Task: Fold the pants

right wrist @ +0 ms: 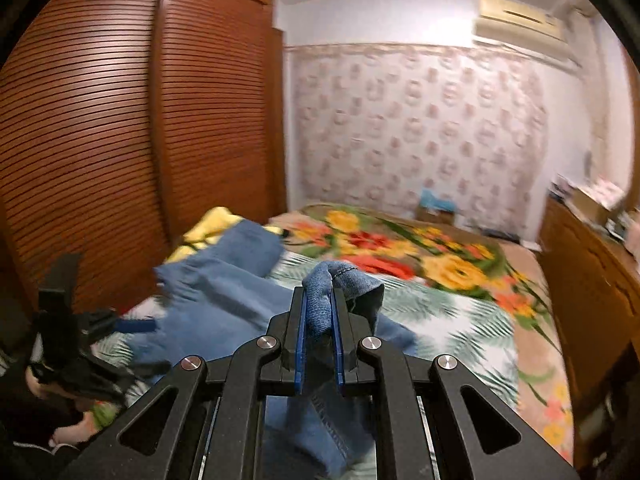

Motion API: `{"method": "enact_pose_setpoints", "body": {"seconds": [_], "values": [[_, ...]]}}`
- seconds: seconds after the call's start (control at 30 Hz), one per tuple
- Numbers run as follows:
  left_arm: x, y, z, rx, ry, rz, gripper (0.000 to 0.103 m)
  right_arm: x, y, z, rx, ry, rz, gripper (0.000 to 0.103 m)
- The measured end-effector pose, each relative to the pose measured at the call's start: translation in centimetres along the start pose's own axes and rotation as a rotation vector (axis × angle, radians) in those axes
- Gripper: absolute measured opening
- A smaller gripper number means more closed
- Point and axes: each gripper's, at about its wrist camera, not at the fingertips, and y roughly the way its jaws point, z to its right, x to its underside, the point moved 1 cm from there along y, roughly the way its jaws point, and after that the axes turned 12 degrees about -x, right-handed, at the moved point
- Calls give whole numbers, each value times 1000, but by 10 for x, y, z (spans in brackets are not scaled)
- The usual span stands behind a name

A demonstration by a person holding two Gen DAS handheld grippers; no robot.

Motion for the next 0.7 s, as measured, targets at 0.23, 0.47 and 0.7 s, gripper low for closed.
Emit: {"method": "enact_pose_setpoints", "body": {"seconds": [0.23, 0.47, 0.7], "values": [[3, -6, -15, -15, -23, 3, 78, -22, 39, -20, -106, -86, -29, 11], [8, -2, -23, -20, -44, -10, 78, -17, 73, 1, -129, -92, -137, 16], [9, 2, -28, -26, -57, -14, 78, -32, 78, 21, -74, -74, -147, 44]]}}
